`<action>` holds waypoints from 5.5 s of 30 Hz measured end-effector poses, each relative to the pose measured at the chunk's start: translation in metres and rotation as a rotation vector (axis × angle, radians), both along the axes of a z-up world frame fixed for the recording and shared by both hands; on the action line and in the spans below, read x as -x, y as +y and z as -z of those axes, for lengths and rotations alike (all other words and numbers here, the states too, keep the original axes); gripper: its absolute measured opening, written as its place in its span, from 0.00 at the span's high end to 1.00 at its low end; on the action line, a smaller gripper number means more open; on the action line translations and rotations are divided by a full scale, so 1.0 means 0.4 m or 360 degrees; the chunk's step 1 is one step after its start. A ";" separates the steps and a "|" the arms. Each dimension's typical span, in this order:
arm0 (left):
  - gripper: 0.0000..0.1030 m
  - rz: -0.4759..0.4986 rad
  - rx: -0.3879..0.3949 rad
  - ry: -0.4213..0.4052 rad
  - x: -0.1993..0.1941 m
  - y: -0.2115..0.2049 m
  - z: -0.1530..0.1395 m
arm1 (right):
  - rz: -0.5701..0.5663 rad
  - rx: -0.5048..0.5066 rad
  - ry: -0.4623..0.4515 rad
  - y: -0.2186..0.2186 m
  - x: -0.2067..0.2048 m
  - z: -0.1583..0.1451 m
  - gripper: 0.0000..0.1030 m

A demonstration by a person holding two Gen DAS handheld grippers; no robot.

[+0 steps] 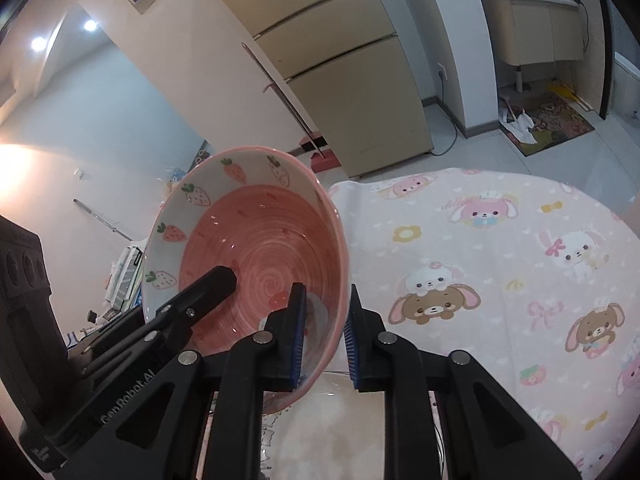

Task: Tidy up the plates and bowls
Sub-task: 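Lift the pink bowl with both grippers toward the plate stack, then carry the pink bowl with both grippers over the white bowl on the stack, then lower the pink bowl into the white bowl and open both grippers, then lift both grippers away from the stacked bowls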

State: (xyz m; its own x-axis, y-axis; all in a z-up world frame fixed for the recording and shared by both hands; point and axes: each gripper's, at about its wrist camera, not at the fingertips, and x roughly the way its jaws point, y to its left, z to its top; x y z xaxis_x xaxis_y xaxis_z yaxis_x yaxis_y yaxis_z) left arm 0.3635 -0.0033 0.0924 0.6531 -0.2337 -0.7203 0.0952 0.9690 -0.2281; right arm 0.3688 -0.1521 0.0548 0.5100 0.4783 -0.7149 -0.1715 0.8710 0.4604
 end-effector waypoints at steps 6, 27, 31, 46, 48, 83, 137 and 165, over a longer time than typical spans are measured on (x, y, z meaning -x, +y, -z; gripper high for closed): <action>0.82 -0.0002 -0.0033 -0.0062 0.025 -0.002 -0.036 | -0.0005 0.0011 -0.0068 0.008 0.024 -0.034 0.83; 0.82 -0.0071 0.0002 0.0000 0.055 0.060 -0.033 | -0.0053 0.0038 -0.0072 0.074 0.059 -0.037 0.80; 0.82 -0.0093 -0.0036 -0.0063 0.113 0.097 -0.070 | -0.0110 0.0015 -0.0108 0.113 0.103 -0.059 0.80; 0.82 -0.0253 -0.0049 -0.0173 0.316 0.310 -0.167 | -0.0299 0.0003 -0.0208 0.327 0.237 -0.159 0.80; 0.82 -0.0256 -0.0037 -0.0162 0.325 0.329 -0.157 | -0.0316 0.0005 -0.0189 0.347 0.243 -0.147 0.80; 0.82 -0.0388 0.0025 -0.0162 0.280 0.367 0.210 | -0.0320 0.0210 0.0171 0.440 0.141 0.144 0.75; 0.19 -0.0553 -0.0082 -0.0364 0.331 0.417 0.175 | -0.0302 0.0283 -0.0009 0.399 0.144 0.080 0.50; 0.00 -0.0578 -0.0396 -0.1135 0.476 0.357 0.089 | 0.0090 0.0536 -0.1142 0.312 0.300 -0.165 0.00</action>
